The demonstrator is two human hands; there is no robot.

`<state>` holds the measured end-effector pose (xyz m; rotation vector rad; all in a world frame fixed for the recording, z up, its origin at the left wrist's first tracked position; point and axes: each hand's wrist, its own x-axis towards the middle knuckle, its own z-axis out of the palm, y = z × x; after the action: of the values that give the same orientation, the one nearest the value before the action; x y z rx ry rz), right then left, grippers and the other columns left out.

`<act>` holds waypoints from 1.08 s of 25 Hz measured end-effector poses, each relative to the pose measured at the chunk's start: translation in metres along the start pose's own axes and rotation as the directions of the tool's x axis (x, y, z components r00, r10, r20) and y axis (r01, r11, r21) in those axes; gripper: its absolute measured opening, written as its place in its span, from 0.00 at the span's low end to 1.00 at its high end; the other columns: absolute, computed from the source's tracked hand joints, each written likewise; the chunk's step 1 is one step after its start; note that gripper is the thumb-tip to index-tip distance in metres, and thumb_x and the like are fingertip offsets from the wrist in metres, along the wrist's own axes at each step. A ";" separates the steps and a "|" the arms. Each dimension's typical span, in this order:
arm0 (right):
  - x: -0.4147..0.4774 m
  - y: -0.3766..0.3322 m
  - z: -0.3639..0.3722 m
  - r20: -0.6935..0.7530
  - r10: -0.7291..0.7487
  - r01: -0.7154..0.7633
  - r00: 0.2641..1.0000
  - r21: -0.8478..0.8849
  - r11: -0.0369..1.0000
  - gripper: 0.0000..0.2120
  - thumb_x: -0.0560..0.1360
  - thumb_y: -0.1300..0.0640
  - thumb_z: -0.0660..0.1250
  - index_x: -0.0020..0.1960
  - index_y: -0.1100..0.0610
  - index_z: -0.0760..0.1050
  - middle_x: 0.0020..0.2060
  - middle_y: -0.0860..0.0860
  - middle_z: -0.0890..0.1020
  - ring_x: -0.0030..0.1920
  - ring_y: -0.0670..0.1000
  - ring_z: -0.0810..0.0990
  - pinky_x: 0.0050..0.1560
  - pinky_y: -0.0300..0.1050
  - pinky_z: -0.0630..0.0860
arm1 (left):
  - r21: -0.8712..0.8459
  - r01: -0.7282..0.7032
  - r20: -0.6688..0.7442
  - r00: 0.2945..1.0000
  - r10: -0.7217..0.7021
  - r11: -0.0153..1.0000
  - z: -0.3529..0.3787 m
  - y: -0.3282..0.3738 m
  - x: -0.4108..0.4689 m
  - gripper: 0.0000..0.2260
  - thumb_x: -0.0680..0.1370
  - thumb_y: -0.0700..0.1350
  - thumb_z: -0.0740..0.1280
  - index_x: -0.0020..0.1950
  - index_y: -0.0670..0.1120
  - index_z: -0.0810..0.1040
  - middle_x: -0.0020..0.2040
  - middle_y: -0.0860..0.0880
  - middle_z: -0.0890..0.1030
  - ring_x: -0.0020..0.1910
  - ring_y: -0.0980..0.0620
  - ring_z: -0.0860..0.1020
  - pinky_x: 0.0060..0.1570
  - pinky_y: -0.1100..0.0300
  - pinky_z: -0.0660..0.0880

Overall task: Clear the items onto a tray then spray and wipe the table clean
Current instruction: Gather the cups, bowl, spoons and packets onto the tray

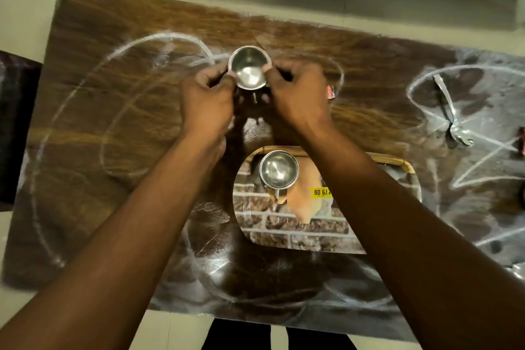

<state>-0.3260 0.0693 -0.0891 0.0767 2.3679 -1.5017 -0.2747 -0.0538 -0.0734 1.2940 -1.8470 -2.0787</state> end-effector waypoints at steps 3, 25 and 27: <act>-0.043 0.006 -0.059 -0.156 -0.116 0.106 0.981 -0.067 0.992 0.11 0.81 0.48 0.69 0.50 0.53 0.87 0.37 0.49 0.88 0.37 0.53 0.88 0.40 0.59 0.85 | -0.016 -0.086 0.099 0.991 0.087 0.996 0.029 0.004 -0.052 0.13 0.84 0.37 0.69 0.69 0.39 0.84 0.62 0.44 0.88 0.61 0.49 0.87 0.64 0.50 0.84; -0.129 0.084 -0.099 -0.079 0.116 -0.136 0.990 -0.324 0.936 0.19 0.78 0.56 0.68 0.29 0.58 0.70 0.21 0.50 0.70 0.24 0.51 0.68 0.30 0.43 0.62 | -0.286 0.324 -0.083 0.929 -0.360 0.902 0.065 -0.132 -0.177 0.10 0.82 0.39 0.73 0.60 0.34 0.86 0.45 0.46 0.90 0.45 0.54 0.88 0.48 0.63 0.85; -0.131 0.084 -0.099 -0.084 0.112 -0.133 0.990 -0.318 0.939 0.19 0.78 0.56 0.68 0.29 0.57 0.69 0.21 0.49 0.68 0.23 0.49 0.66 0.30 0.42 0.61 | -0.280 0.327 -0.083 0.928 -0.362 0.903 0.065 -0.133 -0.178 0.10 0.82 0.39 0.73 0.60 0.34 0.86 0.46 0.45 0.90 0.45 0.53 0.88 0.51 0.59 0.86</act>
<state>-0.2087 0.2114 -0.0842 0.1925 2.5760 -1.0533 -0.1396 0.1327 -0.0973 1.7370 -1.3067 -2.2348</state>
